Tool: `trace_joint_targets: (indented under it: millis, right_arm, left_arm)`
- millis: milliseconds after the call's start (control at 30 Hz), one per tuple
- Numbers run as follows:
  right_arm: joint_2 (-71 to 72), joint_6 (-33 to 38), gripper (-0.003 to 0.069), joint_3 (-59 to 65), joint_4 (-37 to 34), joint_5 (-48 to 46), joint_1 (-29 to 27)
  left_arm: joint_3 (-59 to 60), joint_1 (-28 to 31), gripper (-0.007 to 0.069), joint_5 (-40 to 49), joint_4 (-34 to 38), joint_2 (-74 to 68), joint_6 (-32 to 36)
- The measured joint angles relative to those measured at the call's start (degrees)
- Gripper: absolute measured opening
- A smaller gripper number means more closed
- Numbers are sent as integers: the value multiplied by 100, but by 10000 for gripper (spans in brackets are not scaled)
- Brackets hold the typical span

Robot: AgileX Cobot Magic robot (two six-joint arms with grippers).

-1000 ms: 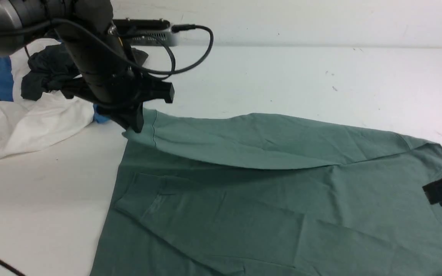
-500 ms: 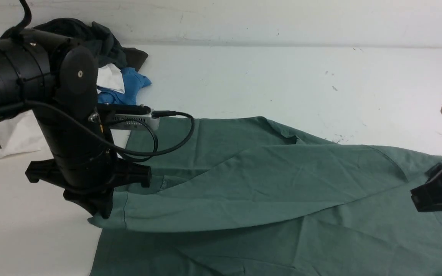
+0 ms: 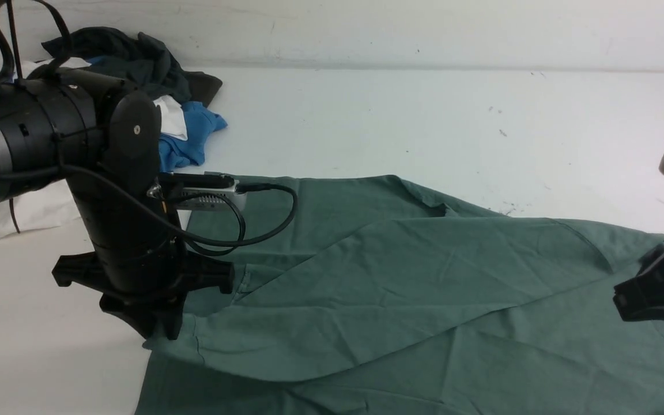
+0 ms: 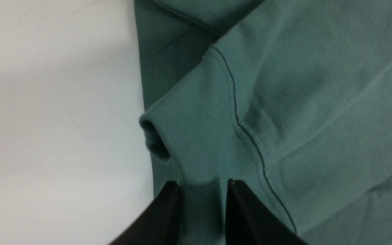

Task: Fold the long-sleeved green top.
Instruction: Use the left arm to drag and drop the cuff onto the cuff closest to the left arm, then use both arms simultaneously to clamp the lower edge of the clothing fabric

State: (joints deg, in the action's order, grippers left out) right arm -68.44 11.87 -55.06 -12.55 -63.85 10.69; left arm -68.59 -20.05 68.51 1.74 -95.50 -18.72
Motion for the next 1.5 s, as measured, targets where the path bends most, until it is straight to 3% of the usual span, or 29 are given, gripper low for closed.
trace_joint_targets:
  millis: [133, 267, 333, 533, 633, 1067, 1500]
  right_arm:
    - [-111, -19, -10, -132, 0, -1, 0]
    - [-690, -82, -10, -816, -43, -89, 0]
    - [-995, -28, -10, -1134, -108, -139, 0]
    - [-2522, 723, -10, -2563, -636, -222, 0]
    - [-3202, 871, -10, -3118, -716, -234, 0]
    - [-6024, 1074, -10, -5830, -638, -621, 251]
    - [-7126, 823, -10, -6764, -6, -473, 425]
  left_arm:
    - [0, 0, 271, 61, -23, 0, 128]
    - [0, 0, 264, 61, -27, 0, 247]
    - [0, 0, 242, 61, -20, 0, 279]
    - [0, -278, 32, -565, 93, -14, 602]
    - [0, -528, -1, -987, 173, -155, 636]
    - [0, -1231, -4, -2113, 293, -1372, 644]
    - [-110, -1244, -4, -2171, 293, -1569, 648]
